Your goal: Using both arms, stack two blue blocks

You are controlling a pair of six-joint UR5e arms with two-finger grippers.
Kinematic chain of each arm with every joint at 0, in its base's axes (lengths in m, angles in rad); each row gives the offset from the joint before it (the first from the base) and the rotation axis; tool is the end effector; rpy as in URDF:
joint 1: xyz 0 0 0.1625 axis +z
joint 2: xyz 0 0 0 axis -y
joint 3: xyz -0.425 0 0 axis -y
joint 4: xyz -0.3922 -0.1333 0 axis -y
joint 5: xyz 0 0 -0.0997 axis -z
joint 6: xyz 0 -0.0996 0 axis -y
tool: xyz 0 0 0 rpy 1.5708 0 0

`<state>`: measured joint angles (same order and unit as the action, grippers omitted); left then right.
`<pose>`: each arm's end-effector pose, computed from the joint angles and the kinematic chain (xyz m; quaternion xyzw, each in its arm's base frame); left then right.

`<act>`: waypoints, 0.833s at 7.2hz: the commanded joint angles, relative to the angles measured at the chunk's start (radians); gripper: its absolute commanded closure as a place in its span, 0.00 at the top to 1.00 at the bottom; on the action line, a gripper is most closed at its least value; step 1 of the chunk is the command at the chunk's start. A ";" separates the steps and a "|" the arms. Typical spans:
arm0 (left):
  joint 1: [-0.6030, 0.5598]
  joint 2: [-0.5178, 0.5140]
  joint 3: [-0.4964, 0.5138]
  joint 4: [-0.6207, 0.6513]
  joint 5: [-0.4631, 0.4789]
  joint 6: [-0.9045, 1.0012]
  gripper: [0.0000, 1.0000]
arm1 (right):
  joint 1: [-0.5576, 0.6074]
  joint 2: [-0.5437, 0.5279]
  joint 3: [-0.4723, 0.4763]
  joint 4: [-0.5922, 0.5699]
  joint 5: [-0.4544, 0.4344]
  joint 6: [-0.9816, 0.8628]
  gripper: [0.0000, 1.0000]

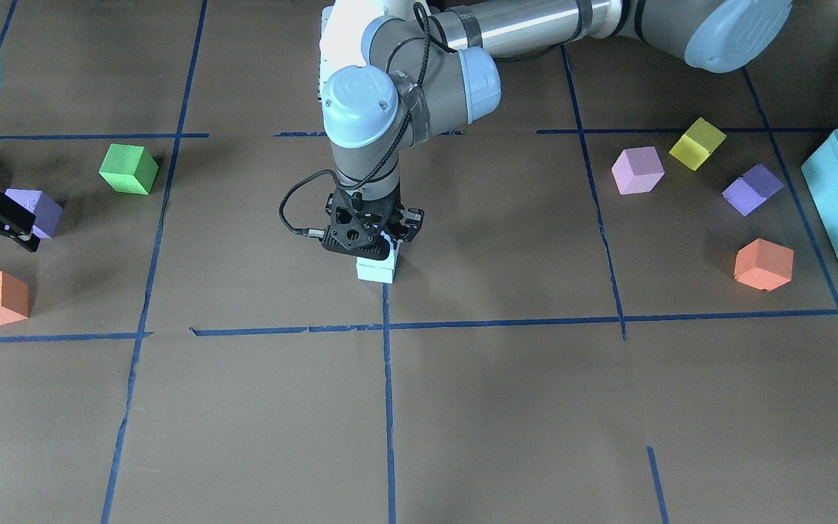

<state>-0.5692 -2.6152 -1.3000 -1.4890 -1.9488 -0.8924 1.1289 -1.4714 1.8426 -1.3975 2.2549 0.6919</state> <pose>0.6083 -0.5038 0.1097 0.0511 0.3735 0.1140 0.9192 -0.1643 -0.5118 0.4575 0.0402 -0.4086 0.0236 0.9115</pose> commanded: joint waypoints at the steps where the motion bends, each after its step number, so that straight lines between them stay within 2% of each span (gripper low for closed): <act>1: 0.003 0.000 0.010 -0.001 0.001 0.003 0.15 | -0.001 0.000 0.000 0.000 0.000 0.000 1.00; 2: 0.005 0.000 0.010 -0.002 0.001 0.003 0.16 | -0.003 0.000 0.000 0.000 0.000 0.000 1.00; 3: 0.003 0.000 0.010 -0.008 -0.001 0.006 0.40 | -0.004 0.000 -0.002 0.000 0.000 0.001 1.00; 4: 0.003 0.000 0.010 -0.010 -0.001 0.004 0.84 | -0.008 0.000 -0.002 0.000 -0.002 0.001 1.00; 5: 0.003 0.000 0.007 -0.010 -0.001 -0.002 1.00 | -0.009 0.002 -0.009 0.000 -0.002 0.000 1.00; 6: 0.003 0.000 0.001 -0.008 -0.001 -0.003 1.00 | -0.009 0.002 -0.010 0.000 -0.002 0.000 1.00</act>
<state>-0.5656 -2.6151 -1.2936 -1.4979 -1.9496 -0.8927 1.1208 -1.4700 1.8356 -1.3974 2.2536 0.6923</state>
